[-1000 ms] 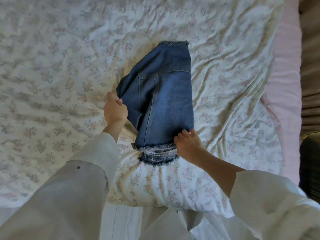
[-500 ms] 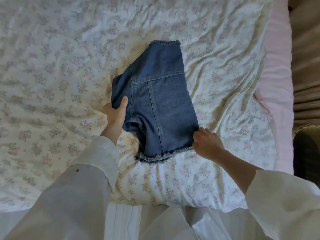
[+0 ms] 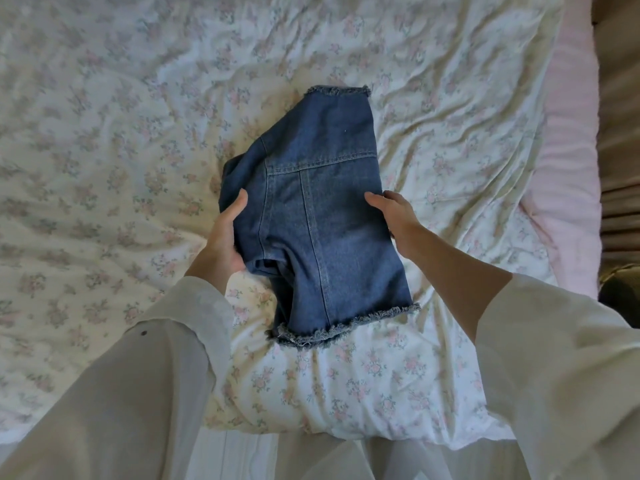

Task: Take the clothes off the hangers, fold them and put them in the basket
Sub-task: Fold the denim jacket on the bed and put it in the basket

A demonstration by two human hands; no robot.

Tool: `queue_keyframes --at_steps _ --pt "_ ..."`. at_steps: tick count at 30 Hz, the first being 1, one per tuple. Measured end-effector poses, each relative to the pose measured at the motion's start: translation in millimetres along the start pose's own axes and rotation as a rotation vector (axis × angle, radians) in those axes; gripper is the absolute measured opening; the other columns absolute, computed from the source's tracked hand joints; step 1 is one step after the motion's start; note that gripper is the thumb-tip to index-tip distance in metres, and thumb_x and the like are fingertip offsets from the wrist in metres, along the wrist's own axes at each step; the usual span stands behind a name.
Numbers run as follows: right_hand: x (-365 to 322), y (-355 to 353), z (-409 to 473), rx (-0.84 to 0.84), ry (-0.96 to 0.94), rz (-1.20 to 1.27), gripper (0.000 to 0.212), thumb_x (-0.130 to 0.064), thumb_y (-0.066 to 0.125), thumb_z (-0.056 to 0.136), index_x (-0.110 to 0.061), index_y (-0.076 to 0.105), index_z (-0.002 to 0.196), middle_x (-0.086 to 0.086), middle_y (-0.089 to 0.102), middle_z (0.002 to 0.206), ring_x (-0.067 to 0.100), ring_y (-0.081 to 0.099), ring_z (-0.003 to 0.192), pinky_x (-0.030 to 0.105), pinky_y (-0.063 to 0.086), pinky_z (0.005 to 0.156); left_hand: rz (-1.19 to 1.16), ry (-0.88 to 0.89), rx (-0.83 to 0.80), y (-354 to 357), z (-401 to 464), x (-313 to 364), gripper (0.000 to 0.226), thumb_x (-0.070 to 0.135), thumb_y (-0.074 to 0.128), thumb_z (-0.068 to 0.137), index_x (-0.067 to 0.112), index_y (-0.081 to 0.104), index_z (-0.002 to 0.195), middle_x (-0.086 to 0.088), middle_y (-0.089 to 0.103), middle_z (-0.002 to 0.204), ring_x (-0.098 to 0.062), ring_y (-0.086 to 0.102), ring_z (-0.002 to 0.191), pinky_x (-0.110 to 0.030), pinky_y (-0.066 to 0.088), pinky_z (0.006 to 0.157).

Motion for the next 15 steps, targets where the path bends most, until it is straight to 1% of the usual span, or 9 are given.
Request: queue_keyframes --at_steps 2,3,5,7,9,11,13,15 --pt "-4.2 4.0 2.7 -0.020 0.019 0.014 0.060 -0.040 0.068 0.079 -0.013 0.050 0.129 0.004 0.059 0.124 0.024 0.057 0.112 0.044 0.047 0.099 0.032 -0.013 0.023 -1.2 0.5 0.9 0.054 0.043 0.065 0.084 0.011 0.057 0.128 -0.012 0.064 0.123 -0.032 0.060 0.114 -0.052 0.044 0.098" --pt "-5.8 4.8 3.5 -0.022 0.022 0.008 0.054 -0.036 0.068 0.081 -0.011 0.053 0.126 0.006 0.061 0.120 0.025 0.059 0.108 0.044 0.049 0.096 0.062 -0.017 0.021 0.3 -0.1 1.8 0.054 0.043 0.065 0.084 0.011 0.058 0.126 -0.012 0.065 0.122 -0.031 0.061 0.114 -0.052 0.044 0.099" --pt "-10.8 5.7 0.2 -0.047 0.051 0.024 0.048 -0.033 0.069 0.082 -0.009 0.056 0.121 0.008 0.064 0.115 0.026 0.063 0.103 0.044 0.052 0.091 0.116 -0.021 0.010 5.9 -1.5 5.5 0.052 0.046 0.063 0.084 0.012 0.061 0.123 -0.011 0.067 0.118 -0.030 0.063 0.110 -0.050 0.045 0.098" --pt "-15.9 5.7 -6.9 -0.139 0.115 0.080 0.045 -0.033 0.071 0.080 -0.010 0.060 0.117 0.008 0.067 0.112 0.026 0.065 0.100 0.043 0.054 0.085 0.143 -0.031 0.028 12.2 -6.7 11.1 0.047 0.047 0.063 0.083 0.013 0.066 0.115 -0.010 0.071 0.110 -0.027 0.068 0.101 -0.043 0.050 0.089" --pt "-19.4 2.4 -13.9 -0.227 0.155 0.143 0.040 -0.030 0.068 0.081 -0.011 0.062 0.115 0.007 0.068 0.111 0.025 0.065 0.101 0.040 0.054 0.082 0.163 -0.023 0.044 16.7 -11.3 17.0 0.039 0.044 0.063 0.084 0.013 0.068 0.108 -0.009 0.072 0.105 -0.025 0.070 0.094 -0.037 0.052 0.080" --pt "-29.0 -2.9 -22.1 -0.259 0.131 0.203 0.034 -0.023 0.063 0.083 -0.011 0.062 0.115 0.006 0.068 0.113 0.025 0.064 0.104 0.040 0.054 0.084 0.201 -0.008 0.029 23.6 -17.0 25.3 0.036 0.038 0.062 0.084 0.012 0.068 0.108 -0.009 0.073 0.103 -0.027 0.069 0.094 -0.037 0.052 0.077" --pt "-47.7 -7.1 -29.9 -0.278 0.060 0.261 0.028 -0.015 0.059 0.084 -0.010 0.064 0.112 0.006 0.068 0.112 0.025 0.063 0.107 0.040 0.052 0.088 0.262 0.006 0.011 33.8 -23.8 39.0 0.029 0.035 0.061 0.085 0.013 0.068 0.103 -0.007 0.074 0.095 -0.027 0.069 0.090 -0.038 0.052 0.075" --pt "-75.5 -11.6 -38.7 -0.281 -0.035 0.293 0.030 -0.011 0.058 0.084 -0.008 0.064 0.113 0.007 0.068 0.114 0.026 0.062 0.110 0.040 0.051 0.092 0.315 0.037 -0.022 52.9 -33.2 61.1 0.021 0.032 0.059 0.087 0.016 0.068 0.097 -0.002 0.075 0.087 -0.024 0.070 0.083 -0.039 0.053 0.073"
Point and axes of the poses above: each hand's wrist, its own z-axis towards the middle knuckle, its own y-axis out of the palm, x = y × z, the point moved 5 cm from there along z, towards the middle knuckle
